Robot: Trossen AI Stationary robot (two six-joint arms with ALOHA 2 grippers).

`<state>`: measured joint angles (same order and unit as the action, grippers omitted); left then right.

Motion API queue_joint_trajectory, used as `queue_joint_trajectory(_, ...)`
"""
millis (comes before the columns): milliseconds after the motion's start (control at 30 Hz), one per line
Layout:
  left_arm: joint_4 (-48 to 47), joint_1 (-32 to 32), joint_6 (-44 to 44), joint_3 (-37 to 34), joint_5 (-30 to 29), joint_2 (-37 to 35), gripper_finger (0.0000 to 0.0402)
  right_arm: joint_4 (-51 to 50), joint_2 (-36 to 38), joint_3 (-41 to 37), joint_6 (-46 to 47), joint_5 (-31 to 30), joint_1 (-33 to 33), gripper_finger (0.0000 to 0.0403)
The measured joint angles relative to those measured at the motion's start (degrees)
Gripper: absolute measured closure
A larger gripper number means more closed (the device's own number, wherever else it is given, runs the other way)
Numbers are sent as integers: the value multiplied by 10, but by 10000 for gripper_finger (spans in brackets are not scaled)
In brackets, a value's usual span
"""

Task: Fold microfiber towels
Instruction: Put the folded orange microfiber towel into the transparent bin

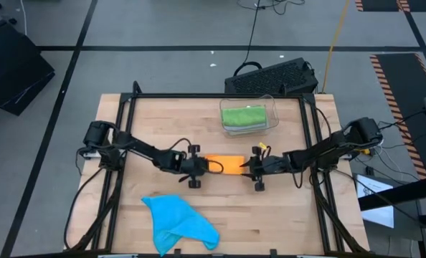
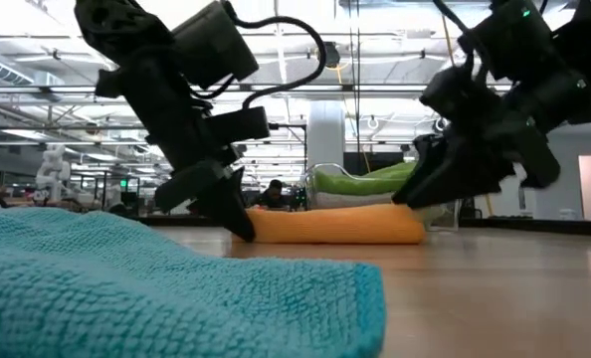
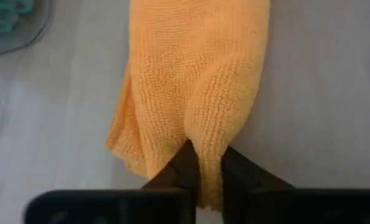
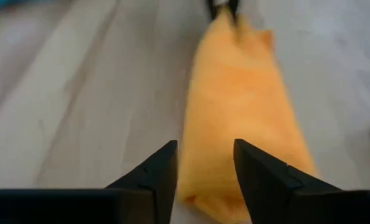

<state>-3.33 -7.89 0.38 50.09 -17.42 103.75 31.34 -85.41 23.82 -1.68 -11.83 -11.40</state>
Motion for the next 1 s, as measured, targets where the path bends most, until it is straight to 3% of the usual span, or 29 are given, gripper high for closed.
queue_joint_trajectory(100, 6, 13, -1, -1, 15, -6, 388, 15, -29, 0, -58, 12, -4, 236)
queue_joint_trajectory(200, 15, 23, -15, -2, 45, -18, 387, 60, -59, 0, -101, -12, -11, 228)
queue_joint_trajectory(333, 22, 34, -44, -2, 75, -23, 347, 107, -89, 1, -117, -48, -5, 221)
queue_joint_trajectory(600, 32, 48, -72, -2, 78, -23, 289, 122, -153, 2, -92, -45, 32, 227)
queue_joint_trajectory(800, 28, 51, -80, -2, 82, -32, 271, 137, -174, 1, -77, -41, 42, 292)
queue_joint_trajectory(1000, 6, 33, -56, -1, 10, -94, 249, 137, -175, 1, -95, -46, 51, 388)
